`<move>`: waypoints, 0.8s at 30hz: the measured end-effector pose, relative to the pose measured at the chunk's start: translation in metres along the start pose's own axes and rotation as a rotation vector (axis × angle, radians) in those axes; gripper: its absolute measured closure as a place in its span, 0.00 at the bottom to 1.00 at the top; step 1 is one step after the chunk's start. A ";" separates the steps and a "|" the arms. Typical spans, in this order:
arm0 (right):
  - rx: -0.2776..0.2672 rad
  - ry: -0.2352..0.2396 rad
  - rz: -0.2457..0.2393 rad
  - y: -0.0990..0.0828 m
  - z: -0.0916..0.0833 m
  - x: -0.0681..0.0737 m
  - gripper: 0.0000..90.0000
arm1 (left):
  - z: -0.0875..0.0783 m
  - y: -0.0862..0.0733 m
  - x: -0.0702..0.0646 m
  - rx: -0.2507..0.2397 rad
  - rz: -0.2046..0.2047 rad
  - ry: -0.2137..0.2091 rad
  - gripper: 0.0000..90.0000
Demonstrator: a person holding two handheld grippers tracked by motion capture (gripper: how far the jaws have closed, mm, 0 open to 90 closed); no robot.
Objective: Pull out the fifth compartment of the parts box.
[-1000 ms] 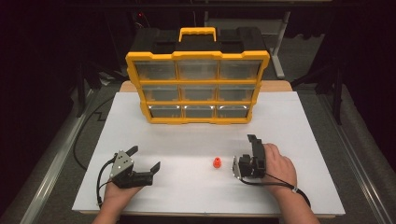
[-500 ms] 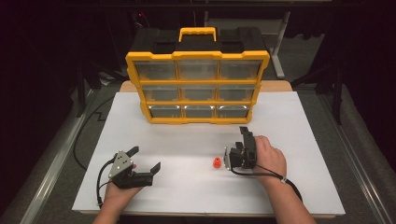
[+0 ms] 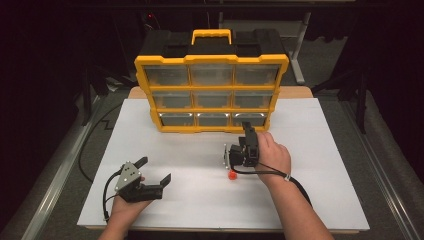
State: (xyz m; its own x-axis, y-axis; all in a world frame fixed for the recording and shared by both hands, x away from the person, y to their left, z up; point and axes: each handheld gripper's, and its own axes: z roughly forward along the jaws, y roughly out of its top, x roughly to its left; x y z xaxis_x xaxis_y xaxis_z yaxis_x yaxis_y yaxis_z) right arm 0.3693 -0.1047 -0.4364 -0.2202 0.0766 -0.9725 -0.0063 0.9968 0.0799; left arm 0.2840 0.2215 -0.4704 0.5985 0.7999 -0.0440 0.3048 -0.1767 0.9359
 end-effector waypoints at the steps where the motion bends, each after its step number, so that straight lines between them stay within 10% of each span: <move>1: 0.000 0.000 0.000 0.000 0.000 0.000 0.38 | 0.000 0.000 0.000 0.001 0.000 -0.002 0.00; 24: -0.033 -0.067 0.003 0.043 0.018 -0.032 0.44 | -0.003 0.000 0.001 -0.023 -0.012 -0.020 0.00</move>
State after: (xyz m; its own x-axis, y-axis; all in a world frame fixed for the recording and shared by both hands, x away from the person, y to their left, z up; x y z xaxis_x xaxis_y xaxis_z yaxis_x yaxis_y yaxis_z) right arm 0.3936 -0.0638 -0.4061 -0.1542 0.0817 -0.9847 -0.0385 0.9953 0.0887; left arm 0.2821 0.2237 -0.4698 0.6099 0.7901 -0.0620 0.2954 -0.1540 0.9429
